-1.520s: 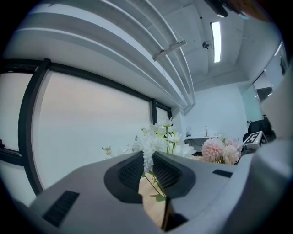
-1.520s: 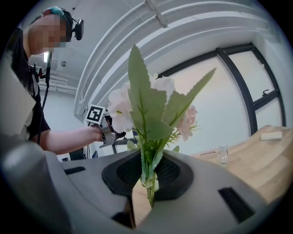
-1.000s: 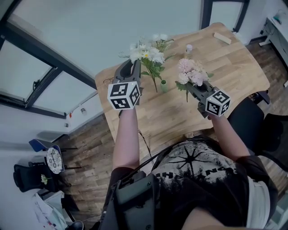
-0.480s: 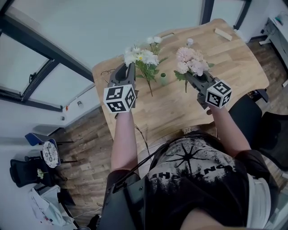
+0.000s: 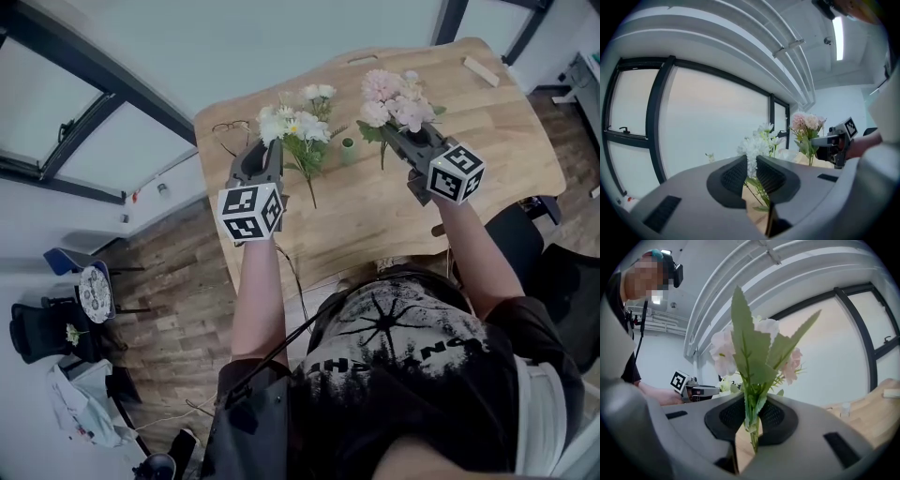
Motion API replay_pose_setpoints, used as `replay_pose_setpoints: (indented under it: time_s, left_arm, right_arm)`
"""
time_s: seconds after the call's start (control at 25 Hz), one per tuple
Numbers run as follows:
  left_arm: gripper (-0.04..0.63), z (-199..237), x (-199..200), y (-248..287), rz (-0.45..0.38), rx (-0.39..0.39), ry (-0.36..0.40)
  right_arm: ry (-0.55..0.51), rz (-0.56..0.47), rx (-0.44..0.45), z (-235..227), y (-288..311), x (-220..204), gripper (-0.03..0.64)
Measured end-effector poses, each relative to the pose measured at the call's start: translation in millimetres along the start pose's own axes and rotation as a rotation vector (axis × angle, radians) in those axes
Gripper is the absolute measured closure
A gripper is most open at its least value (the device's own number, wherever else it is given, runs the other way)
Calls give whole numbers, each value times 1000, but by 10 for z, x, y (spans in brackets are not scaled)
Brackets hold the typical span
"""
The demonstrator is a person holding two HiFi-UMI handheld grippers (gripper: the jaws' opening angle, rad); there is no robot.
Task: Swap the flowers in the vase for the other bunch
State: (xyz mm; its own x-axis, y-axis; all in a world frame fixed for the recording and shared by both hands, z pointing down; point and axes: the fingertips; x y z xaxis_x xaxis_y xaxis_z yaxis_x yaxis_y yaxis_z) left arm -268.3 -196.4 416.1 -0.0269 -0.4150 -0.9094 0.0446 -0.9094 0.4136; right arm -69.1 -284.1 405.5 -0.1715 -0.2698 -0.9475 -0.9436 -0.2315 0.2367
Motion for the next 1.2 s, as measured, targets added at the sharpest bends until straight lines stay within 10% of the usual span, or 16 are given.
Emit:
replay_pose_setpoints:
  time_s: [1.2]
  left_arm:
    - [525, 168, -1259, -165, 191, 131, -217]
  right_arm:
    - [-87, 38, 237, 77, 1146, 156, 569]
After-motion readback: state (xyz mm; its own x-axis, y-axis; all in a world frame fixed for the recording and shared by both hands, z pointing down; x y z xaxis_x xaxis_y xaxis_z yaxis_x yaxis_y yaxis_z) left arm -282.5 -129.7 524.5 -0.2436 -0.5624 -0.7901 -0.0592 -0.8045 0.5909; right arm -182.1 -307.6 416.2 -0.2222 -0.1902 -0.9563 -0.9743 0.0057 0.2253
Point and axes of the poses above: the fingertips, and each gripper's own axes: y forward along the fingers, z to its left, x out of its top, and after that the axes turned 13 degrees about z, right-handed
